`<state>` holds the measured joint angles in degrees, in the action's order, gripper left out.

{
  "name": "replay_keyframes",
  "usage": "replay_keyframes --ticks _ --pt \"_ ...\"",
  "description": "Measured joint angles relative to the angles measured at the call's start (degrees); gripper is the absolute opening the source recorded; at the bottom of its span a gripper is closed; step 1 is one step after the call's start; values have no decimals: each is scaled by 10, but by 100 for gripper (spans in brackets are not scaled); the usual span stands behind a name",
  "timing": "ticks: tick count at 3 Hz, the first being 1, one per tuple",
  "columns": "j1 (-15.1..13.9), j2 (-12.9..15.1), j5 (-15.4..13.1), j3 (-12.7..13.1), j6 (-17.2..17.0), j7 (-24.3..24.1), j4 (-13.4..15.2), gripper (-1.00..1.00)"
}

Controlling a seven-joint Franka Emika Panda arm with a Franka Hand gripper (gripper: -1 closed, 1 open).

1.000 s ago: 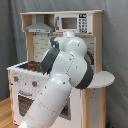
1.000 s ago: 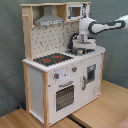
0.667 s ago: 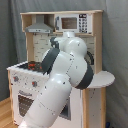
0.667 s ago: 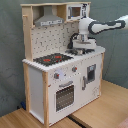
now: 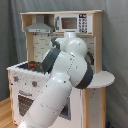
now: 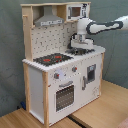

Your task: Play with the kitchen

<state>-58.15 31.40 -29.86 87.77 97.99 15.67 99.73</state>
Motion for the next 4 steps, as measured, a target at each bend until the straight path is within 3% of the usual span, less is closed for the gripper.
replay_keyframes --ticks 1,2,4 --pt "40 0 -1 -19 3 -35 -16 100" --pt "62 -20 -7 -16 1 -82 -33 100" --pt "62 -110 -8 3 -47 -118 -73 100"
